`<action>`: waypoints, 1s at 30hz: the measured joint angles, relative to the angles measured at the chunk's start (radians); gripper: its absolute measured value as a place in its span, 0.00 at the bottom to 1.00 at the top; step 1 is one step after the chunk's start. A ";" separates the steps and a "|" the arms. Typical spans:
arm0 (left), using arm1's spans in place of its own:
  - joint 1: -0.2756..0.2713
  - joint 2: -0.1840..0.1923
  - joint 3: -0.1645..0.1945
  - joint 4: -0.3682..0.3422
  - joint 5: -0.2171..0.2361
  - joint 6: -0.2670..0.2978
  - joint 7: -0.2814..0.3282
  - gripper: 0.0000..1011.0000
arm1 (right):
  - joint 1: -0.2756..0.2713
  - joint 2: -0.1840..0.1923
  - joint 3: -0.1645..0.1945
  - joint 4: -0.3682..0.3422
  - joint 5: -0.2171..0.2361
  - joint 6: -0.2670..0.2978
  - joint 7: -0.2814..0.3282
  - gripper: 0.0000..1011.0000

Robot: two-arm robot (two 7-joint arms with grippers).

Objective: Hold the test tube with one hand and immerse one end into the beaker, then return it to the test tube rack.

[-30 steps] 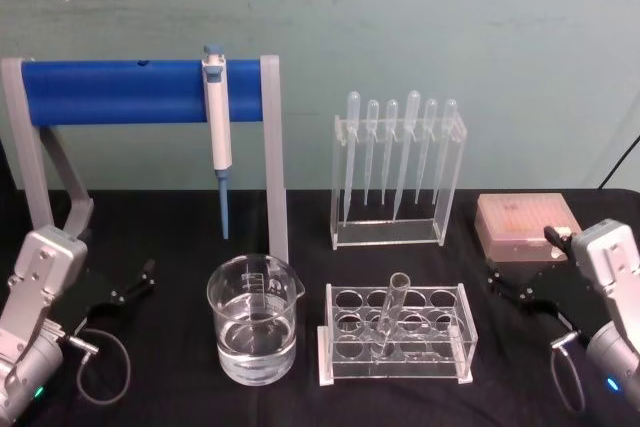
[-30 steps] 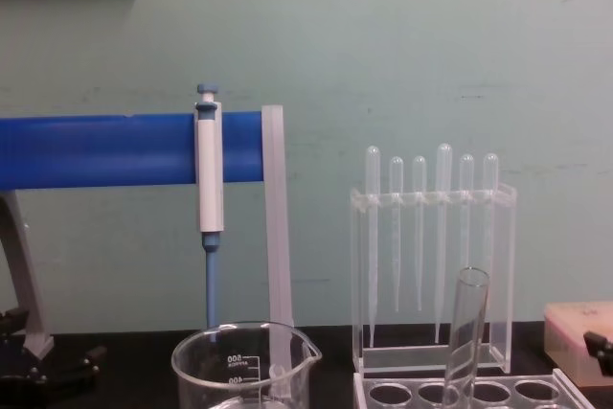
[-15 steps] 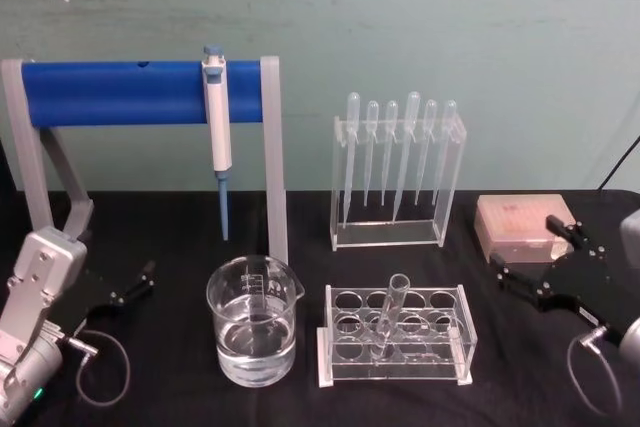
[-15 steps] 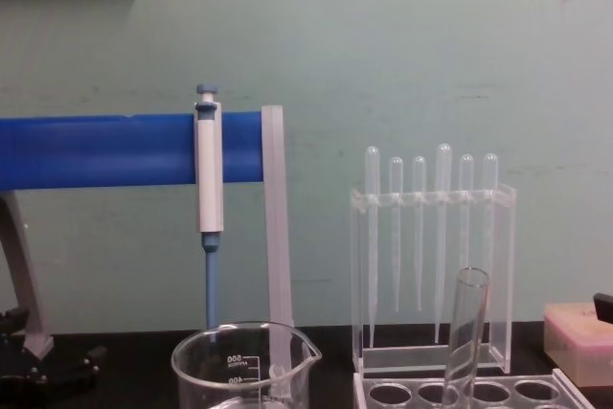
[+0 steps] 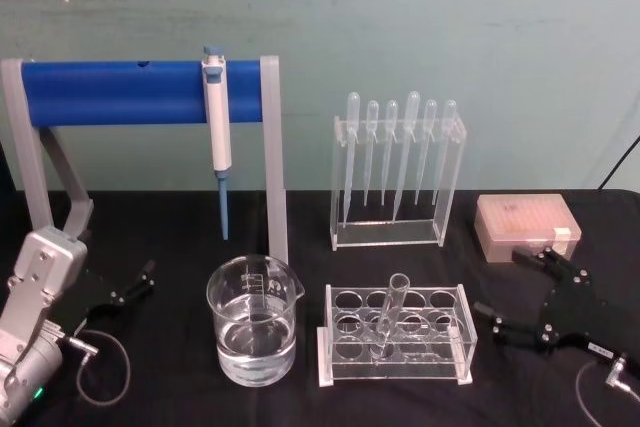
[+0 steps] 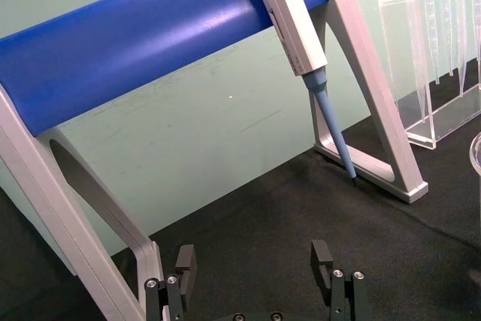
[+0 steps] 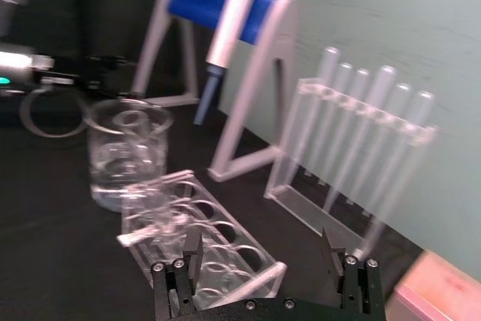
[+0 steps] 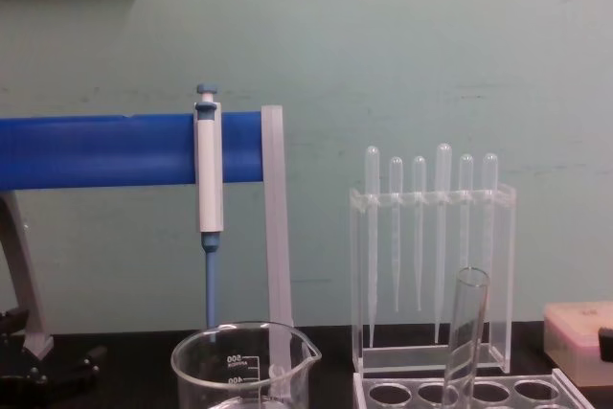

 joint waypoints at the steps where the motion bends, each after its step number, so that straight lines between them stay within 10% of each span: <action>1: 0.000 0.000 0.000 0.000 0.000 0.000 0.000 0.99 | 0.003 0.002 -0.002 0.005 0.005 -0.009 0.030 0.99; 12: 0.000 0.000 0.000 0.000 0.000 0.000 0.000 0.99 | 0.066 -0.027 -0.041 0.064 0.012 -0.081 0.230 0.99; 30: 0.000 0.000 0.000 0.000 0.000 0.000 0.000 0.99 | 0.169 -0.112 -0.120 0.137 0.013 -0.111 0.354 0.99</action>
